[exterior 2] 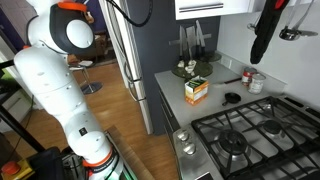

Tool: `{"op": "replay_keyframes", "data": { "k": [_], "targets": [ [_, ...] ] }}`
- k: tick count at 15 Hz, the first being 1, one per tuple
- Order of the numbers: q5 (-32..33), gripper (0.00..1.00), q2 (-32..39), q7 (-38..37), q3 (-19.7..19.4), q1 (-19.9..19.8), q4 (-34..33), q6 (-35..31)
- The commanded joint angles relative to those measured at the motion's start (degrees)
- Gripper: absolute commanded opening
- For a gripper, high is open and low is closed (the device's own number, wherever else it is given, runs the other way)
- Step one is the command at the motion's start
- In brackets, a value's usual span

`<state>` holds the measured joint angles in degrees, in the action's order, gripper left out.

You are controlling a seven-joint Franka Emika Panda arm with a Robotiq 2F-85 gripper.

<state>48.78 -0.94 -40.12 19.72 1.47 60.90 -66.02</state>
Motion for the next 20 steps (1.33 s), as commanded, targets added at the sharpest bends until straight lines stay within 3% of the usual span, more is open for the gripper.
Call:
{"op": "replay_keyframes", "data": {
  "k": [1, 6, 12, 20],
  "targets": [
    [-2.6, 1.00, -0.2, 0.5, -0.4, -0.4, -2.0, 4.8],
    [-3.0, 1.00, -0.5, 0.3, -0.9, -0.5, -1.6, 3.3],
    [-5.1, 1.00, 0.9, -0.3, -0.1, 0.3, -5.9, 3.6],
    [-3.6, 1.00, 1.0, 0.7, -0.9, -0.5, -1.4, -9.7]
  ]
}}
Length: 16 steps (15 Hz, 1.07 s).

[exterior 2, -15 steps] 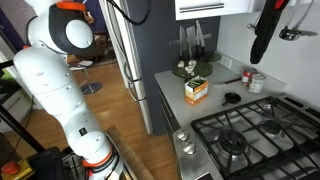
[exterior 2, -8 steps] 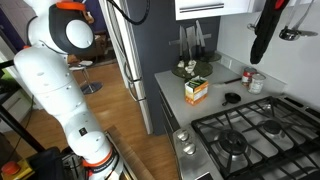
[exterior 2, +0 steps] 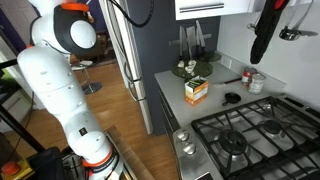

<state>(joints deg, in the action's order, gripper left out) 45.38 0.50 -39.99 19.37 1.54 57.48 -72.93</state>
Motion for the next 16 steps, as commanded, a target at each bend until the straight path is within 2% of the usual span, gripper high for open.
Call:
{"op": "replay_keyframes", "data": {
  "k": [1, 8, 16],
  "targets": [
    [0.5, 1.00, -0.8, 1.5, -0.9, -0.9, 3.1, -3.6],
    [1.7, 1.00, -3.2, 4.3, -2.0, -1.7, 7.4, -2.1],
    [4.5, 1.00, -6.8, 8.7, -2.8, -2.1, 10.7, 4.9]
  ]
}}
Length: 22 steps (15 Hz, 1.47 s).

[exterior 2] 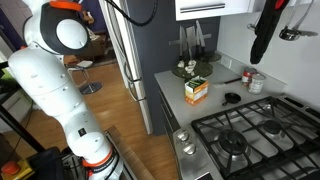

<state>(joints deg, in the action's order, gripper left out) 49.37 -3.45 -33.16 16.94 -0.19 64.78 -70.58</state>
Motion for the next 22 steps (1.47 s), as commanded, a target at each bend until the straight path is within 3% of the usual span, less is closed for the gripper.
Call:
{"op": "replay_keyframes", "data": {
  "k": [1, 6, 9, 15, 16, 19, 20, 21, 22],
  "targets": [
    [0.6, 1.00, -3.1, 2.3, -0.4, -0.3, 3.6, 3.4],
    [1.4, 1.00, -4.1, 4.8, 0.1, 0.0, 3.2, 8.4],
    [0.7, 1.00, -5.6, 5.2, -0.9, -0.4, 5.5, 5.7],
    [-3.3, 1.00, -2.7, -5.1, 1.3, 0.8, -2.5, 10.5],
    [-3.5, 1.00, -1.6, -7.2, 0.0, 3.4, -4.9, 12.1],
    [-5.0, 1.00, 0.4, -12.6, 1.0, 5.9, -9.9, 14.4],
    [-6.3, 1.00, 0.2, -13.0, 2.4, 5.4, -9.7, 9.8],
    [-4.1, 1.00, -1.7, -10.5, 1.2, 4.6, -6.2, 10.9],
    [-4.6, 1.00, -1.3, -11.3, 1.8, 5.0, -7.0, 10.1]
  ]
}}
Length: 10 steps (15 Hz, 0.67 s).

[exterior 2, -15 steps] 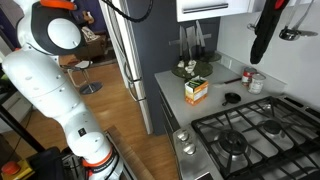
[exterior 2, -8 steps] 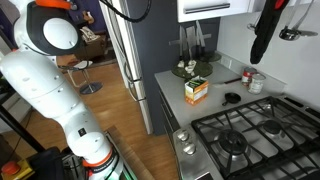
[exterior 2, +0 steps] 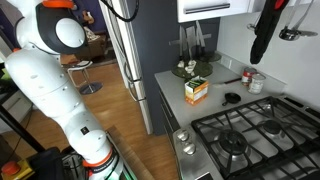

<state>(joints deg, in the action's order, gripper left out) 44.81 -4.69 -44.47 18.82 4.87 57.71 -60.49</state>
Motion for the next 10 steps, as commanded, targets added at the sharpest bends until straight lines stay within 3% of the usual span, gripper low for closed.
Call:
{"op": "replay_keyframes", "data": {
  "k": [1, 6, 10],
  "targets": [
    [-0.1, 1.00, 0.3, -0.5, 0.4, 0.2, -0.5, -0.3],
    [-0.1, 1.00, 1.0, -0.8, 0.7, 0.3, -1.2, -0.4],
    [-7.0, 1.00, 3.5, -10.3, 1.8, 1.2, -1.6, 2.5]
  ]
}}
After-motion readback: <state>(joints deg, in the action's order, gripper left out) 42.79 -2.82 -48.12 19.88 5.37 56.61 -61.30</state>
